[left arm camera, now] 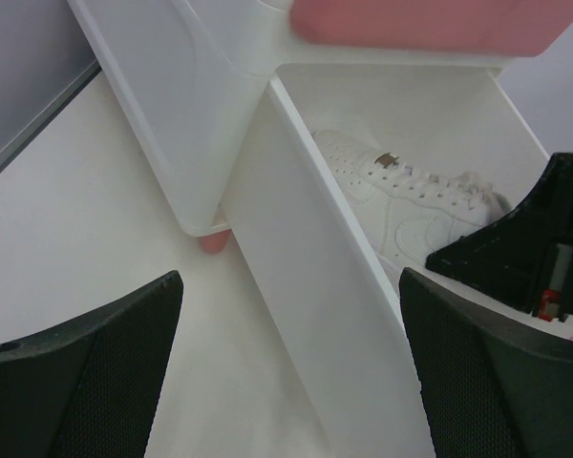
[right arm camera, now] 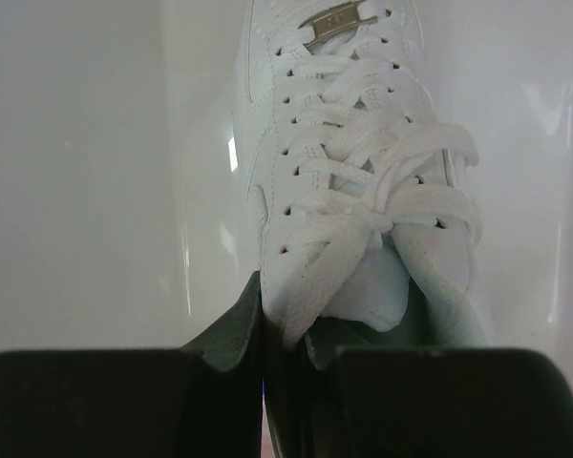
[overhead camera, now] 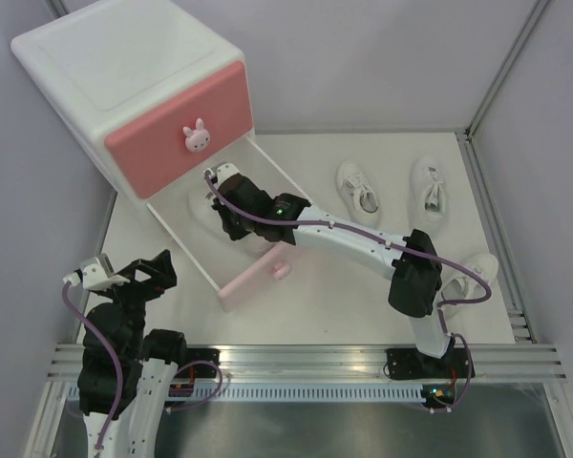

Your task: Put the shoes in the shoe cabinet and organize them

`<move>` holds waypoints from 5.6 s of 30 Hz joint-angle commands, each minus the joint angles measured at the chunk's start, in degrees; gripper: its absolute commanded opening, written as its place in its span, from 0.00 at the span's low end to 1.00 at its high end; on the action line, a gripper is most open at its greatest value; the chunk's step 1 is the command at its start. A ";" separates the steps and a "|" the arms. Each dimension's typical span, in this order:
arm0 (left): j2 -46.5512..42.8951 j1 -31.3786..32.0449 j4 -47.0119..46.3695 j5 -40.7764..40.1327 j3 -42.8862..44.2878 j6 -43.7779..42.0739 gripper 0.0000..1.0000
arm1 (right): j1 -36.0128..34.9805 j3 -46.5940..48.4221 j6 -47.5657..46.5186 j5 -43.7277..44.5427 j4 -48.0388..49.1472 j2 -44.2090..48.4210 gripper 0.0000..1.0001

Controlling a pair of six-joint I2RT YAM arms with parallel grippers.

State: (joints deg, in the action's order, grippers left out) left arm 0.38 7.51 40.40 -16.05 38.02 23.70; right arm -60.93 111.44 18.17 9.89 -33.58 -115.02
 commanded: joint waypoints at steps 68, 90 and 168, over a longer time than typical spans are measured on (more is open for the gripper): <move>-2.58 -0.48 -0.59 -0.91 -0.49 0.73 0.97 | -3.50 -5.53 5.56 8.74 -0.42 19.03 0.94; -2.93 -1.00 -0.59 0.15 -0.05 0.29 0.99 | 49.74 -41.20 -0.68 -2.59 0.35 43.39 0.98; -2.40 -5.05 -2.52 3.49 -1.28 -1.03 1.00 | 33.95 -24.78 -16.85 -23.91 1.24 44.36 0.01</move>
State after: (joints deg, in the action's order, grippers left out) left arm 0.38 2.96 40.12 -12.93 37.10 23.66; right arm -24.56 81.54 7.14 -6.85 -37.15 -73.54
